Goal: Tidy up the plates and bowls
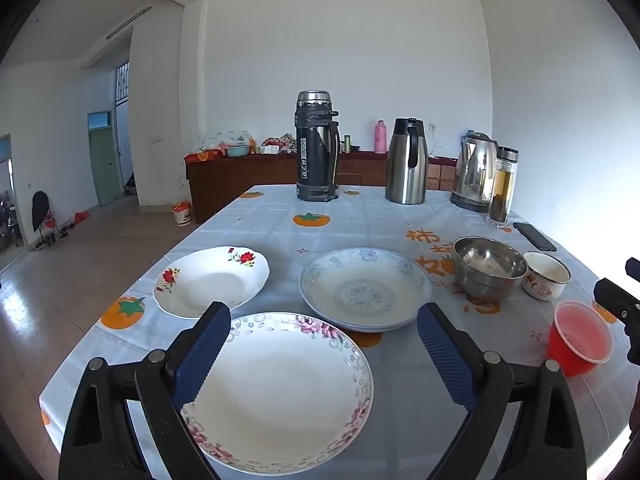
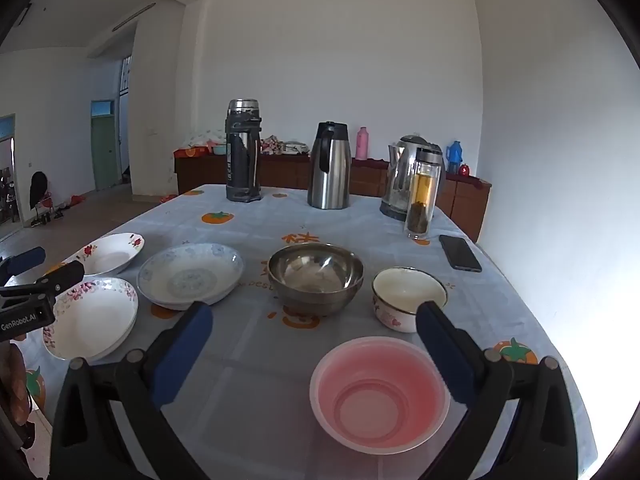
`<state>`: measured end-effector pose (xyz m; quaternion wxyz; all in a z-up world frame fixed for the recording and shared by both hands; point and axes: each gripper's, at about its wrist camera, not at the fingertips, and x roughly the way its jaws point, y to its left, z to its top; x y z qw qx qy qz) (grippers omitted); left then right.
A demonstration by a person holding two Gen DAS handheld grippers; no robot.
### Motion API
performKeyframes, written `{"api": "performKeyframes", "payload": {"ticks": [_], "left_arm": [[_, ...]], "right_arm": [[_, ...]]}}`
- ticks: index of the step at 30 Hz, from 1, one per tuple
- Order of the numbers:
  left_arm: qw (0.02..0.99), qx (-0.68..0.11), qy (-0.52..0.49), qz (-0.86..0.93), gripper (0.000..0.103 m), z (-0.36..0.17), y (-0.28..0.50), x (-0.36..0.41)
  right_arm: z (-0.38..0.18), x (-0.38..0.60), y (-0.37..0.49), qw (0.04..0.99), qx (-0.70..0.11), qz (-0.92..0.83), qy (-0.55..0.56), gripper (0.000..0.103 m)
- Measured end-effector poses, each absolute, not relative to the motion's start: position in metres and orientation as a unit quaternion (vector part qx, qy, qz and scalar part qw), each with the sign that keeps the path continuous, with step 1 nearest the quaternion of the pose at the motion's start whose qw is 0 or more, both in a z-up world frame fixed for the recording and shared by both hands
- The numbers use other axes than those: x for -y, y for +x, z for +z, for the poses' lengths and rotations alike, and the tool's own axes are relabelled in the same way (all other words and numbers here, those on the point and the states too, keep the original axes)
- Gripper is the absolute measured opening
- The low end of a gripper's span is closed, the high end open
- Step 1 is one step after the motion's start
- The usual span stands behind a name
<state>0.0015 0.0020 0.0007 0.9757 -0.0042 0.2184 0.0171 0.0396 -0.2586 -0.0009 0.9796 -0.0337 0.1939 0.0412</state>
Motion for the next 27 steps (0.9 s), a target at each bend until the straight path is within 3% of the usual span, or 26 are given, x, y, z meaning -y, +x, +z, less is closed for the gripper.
{"api": "performKeyframes", "payload": {"ticks": [27], "left_arm": [[0.978, -0.209, 0.002, 0.009, 0.096, -0.005, -0.002, -0.001]], "right_arm": [[-0.015, 0.262, 0.051, 0.973, -0.230, 0.029, -0.024, 0.103]]}}
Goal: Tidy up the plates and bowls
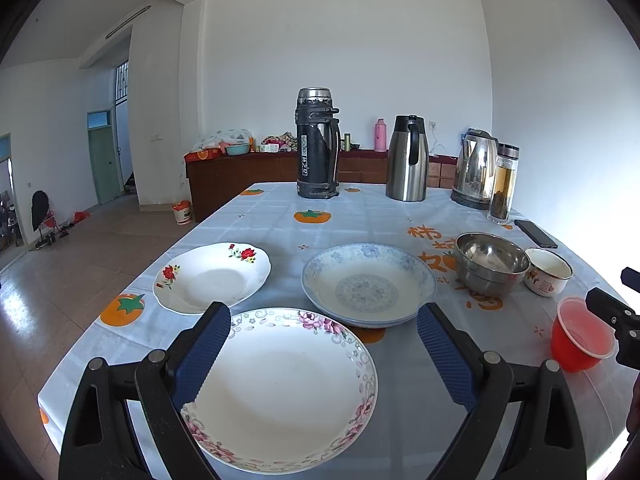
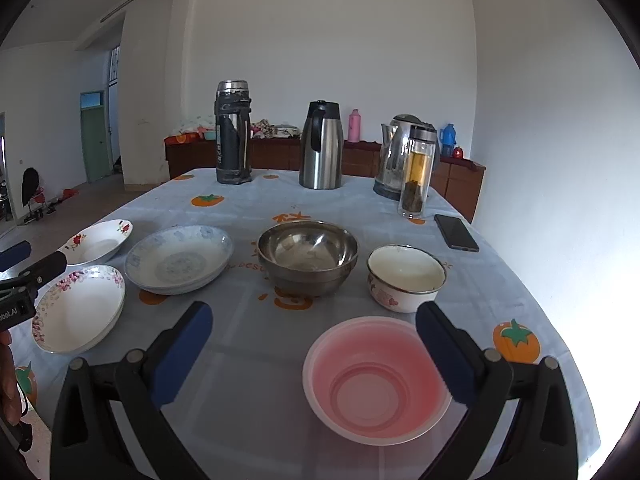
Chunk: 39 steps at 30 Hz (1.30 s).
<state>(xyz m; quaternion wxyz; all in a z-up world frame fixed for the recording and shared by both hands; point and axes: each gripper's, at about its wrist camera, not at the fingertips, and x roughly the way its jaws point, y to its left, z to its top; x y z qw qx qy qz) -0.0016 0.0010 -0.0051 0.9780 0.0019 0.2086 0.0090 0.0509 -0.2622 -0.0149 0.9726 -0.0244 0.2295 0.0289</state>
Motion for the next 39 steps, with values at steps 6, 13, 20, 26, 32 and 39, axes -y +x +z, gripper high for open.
{"api": "performKeyframes", "payload": {"ticks": [6, 13, 20, 26, 32, 39], "left_arm": [[0.978, -0.209, 0.002, 0.008, 0.096, -0.0049, -0.0014, -0.0012], [0.978, -0.208, 0.002, 0.009, 0.096, -0.0048, -0.0016, -0.0012], [0.978, -0.208, 0.000, 0.008, 0.096, -0.0035, -0.0007, -0.0006], [0.978, -0.207, 0.000, 0.008, 0.096, -0.0035, -0.0012, -0.0006], [0.978, -0.207, -0.001, 0.008, 0.096, -0.0029, -0.0013, -0.0009], [0.978, -0.207, -0.004, 0.007, 0.096, -0.0022, -0.0007, -0.0046]], "right_arm": [[-0.0170, 0.2630, 0.0505, 0.972, -0.230, 0.028, -0.023, 0.103], [-0.0184, 0.2627, 0.0503, 0.972, -0.230, 0.027, -0.024, 0.103], [-0.0186, 0.2631, 0.0510, 0.972, -0.231, 0.026, -0.025, 0.103], [-0.0192, 0.2621, 0.0507, 0.972, -0.232, 0.026, -0.025, 0.103], [-0.0192, 0.2620, 0.0513, 0.972, -0.233, 0.026, -0.026, 0.103], [-0.0186, 0.2599, 0.0516, 0.972, -0.232, 0.027, -0.028, 0.103]]}}
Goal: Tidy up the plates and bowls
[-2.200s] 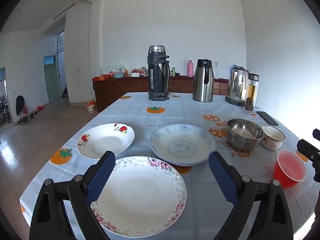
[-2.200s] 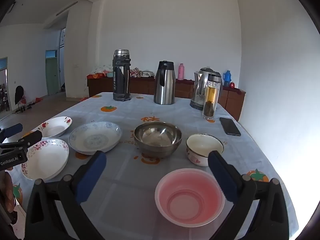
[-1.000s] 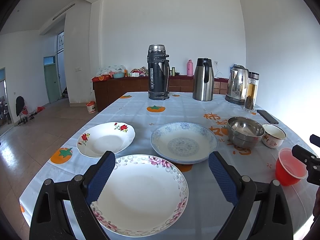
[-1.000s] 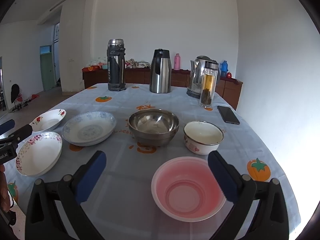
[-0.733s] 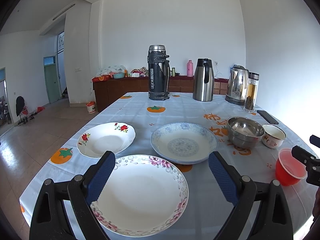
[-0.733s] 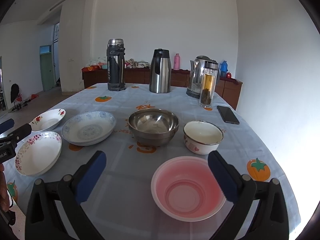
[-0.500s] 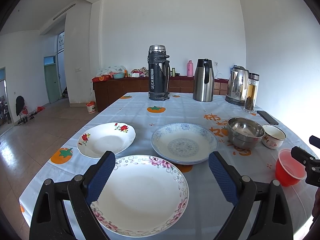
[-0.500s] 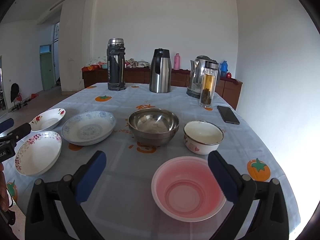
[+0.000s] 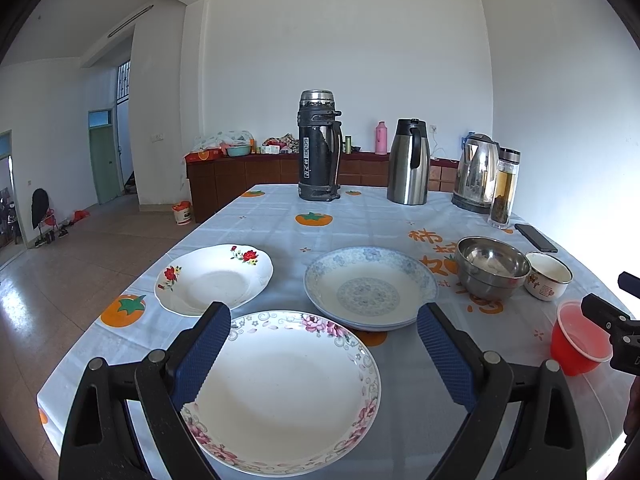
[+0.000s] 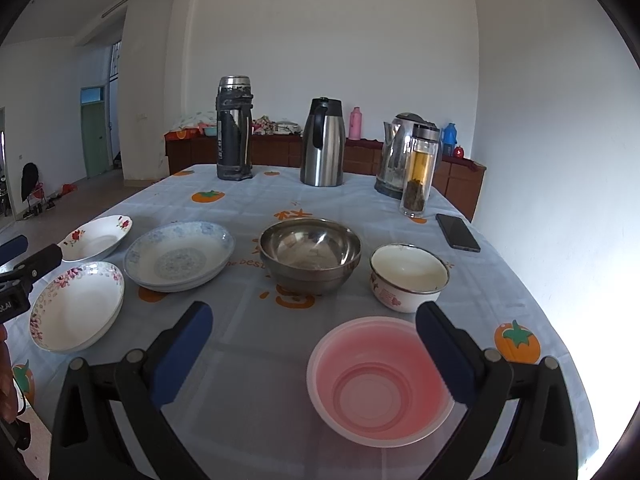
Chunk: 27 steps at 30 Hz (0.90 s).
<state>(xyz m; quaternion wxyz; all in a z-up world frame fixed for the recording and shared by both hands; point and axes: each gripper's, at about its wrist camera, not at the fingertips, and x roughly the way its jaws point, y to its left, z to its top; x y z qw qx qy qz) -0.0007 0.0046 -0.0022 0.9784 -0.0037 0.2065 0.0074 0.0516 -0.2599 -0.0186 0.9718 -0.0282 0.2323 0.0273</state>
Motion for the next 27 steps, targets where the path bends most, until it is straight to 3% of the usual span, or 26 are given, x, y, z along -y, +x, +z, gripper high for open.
{"api": "performKeyframes", "payload": {"ticks": [27], "left_arm": [[0.978, -0.208, -0.009, 0.014, 0.096, -0.010, 0.001, -0.015]], "right_arm": [[-0.019, 0.245, 0.055, 0.970, -0.236, 0.034, -0.042, 0.103]]}}
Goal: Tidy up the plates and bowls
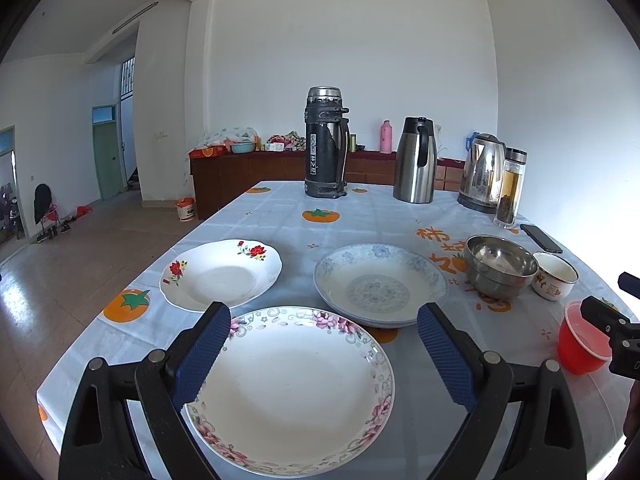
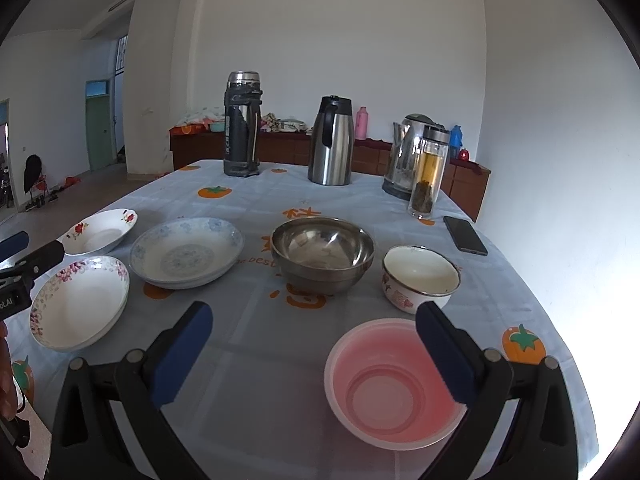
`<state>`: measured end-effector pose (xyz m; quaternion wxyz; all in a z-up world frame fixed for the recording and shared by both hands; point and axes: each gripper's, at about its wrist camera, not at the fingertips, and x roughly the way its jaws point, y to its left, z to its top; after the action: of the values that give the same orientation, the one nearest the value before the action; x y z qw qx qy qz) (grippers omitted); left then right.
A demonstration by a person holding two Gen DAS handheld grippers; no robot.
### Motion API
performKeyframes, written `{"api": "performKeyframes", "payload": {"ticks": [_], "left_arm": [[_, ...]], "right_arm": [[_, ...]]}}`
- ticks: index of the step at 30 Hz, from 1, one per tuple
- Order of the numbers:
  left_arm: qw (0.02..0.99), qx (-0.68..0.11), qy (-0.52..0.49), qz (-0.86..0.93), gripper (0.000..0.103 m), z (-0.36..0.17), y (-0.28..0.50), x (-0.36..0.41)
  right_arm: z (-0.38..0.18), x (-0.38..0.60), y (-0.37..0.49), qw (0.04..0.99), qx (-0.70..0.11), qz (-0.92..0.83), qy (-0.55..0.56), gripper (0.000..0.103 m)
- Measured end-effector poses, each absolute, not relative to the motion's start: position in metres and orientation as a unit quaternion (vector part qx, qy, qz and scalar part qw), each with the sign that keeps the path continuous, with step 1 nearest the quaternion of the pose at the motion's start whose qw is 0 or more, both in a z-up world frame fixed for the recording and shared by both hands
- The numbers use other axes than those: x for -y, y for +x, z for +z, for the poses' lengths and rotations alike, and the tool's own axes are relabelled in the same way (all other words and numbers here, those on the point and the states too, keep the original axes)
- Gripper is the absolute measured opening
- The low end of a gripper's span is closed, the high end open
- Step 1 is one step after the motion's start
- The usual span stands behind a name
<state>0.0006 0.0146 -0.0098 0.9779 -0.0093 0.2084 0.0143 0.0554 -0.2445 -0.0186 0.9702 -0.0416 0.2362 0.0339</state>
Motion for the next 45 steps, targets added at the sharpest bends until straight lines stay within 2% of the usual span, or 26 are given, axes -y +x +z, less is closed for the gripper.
{"api": "performKeyframes", "payload": {"ticks": [12, 17, 21, 31, 34, 36, 39, 42, 45], "left_arm": [[0.970, -0.232, -0.005, 0.072, 0.096, -0.023, 0.008, -0.041], [0.958, -0.256, -0.028, 0.124, 0.096, -0.034, 0.013, -0.078], [0.952, -0.268, -0.038, 0.146, 0.096, -0.040, 0.014, -0.097], [0.943, -0.291, -0.038, 0.153, 0.096, -0.053, 0.020, -0.108], [0.940, -0.302, -0.036, 0.153, 0.088, -0.057, 0.023, -0.109], [0.938, -0.311, -0.037, 0.151, 0.076, -0.060, 0.026, -0.111], [0.933, -0.325, -0.042, 0.146, 0.067, -0.066, 0.030, -0.113], [0.930, -0.335, -0.043, 0.145, 0.058, -0.069, 0.032, -0.114], [0.928, -0.340, -0.044, 0.145, 0.056, -0.074, 0.035, -0.115]], "right_arm": [[-0.014, 0.218, 0.068, 0.970, -0.227, 0.078, -0.045, 0.101], [-0.015, 0.188, 0.083, 0.963, -0.232, 0.126, -0.051, 0.093], [-0.023, 0.155, 0.097, 0.950, -0.250, 0.174, -0.067, 0.078], [-0.054, 0.094, 0.131, 0.919, -0.298, 0.246, -0.082, 0.057], [-0.062, 0.085, 0.139, 0.911, -0.312, 0.257, -0.082, 0.050], [-0.067, 0.079, 0.143, 0.905, -0.322, 0.265, -0.082, 0.046], [-0.075, 0.070, 0.149, 0.895, -0.338, 0.276, -0.088, 0.038], [-0.080, 0.067, 0.151, 0.888, -0.349, 0.286, -0.089, 0.034], [-0.085, 0.064, 0.153, 0.883, -0.355, 0.291, -0.094, 0.030]]}}
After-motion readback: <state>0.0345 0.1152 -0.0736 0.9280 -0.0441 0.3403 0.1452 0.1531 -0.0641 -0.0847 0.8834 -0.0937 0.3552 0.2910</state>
